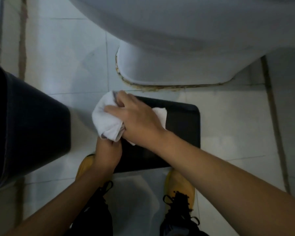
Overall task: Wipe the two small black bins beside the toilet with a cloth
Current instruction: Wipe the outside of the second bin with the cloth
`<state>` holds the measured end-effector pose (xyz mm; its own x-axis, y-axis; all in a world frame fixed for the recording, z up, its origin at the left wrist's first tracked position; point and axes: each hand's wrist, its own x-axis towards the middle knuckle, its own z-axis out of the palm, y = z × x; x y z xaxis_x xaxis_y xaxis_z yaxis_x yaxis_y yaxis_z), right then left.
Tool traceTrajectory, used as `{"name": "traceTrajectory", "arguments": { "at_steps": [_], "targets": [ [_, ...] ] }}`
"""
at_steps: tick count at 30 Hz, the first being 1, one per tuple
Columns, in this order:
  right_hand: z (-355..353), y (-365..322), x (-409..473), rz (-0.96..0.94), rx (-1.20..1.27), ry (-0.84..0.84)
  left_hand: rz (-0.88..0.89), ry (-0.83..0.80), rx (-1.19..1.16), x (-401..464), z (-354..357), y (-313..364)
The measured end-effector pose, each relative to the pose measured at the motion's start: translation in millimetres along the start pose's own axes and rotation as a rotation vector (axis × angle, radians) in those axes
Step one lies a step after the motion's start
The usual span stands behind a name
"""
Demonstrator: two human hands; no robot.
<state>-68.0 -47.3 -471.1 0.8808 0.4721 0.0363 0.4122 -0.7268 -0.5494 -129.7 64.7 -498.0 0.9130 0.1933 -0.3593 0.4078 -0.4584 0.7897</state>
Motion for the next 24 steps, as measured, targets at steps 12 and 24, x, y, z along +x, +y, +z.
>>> {"name": "traceTrajectory", "arguments": {
  "at_steps": [12,24],
  "targets": [
    [-44.1,100.8,-75.5,0.825,-0.170,0.353,0.048,0.005,0.023,2.1,3.9,9.2],
    [-41.2,87.8,-66.3,0.820,-0.041,0.411,0.061,0.032,0.031,-2.0,3.7,3.5]
  ]
}}
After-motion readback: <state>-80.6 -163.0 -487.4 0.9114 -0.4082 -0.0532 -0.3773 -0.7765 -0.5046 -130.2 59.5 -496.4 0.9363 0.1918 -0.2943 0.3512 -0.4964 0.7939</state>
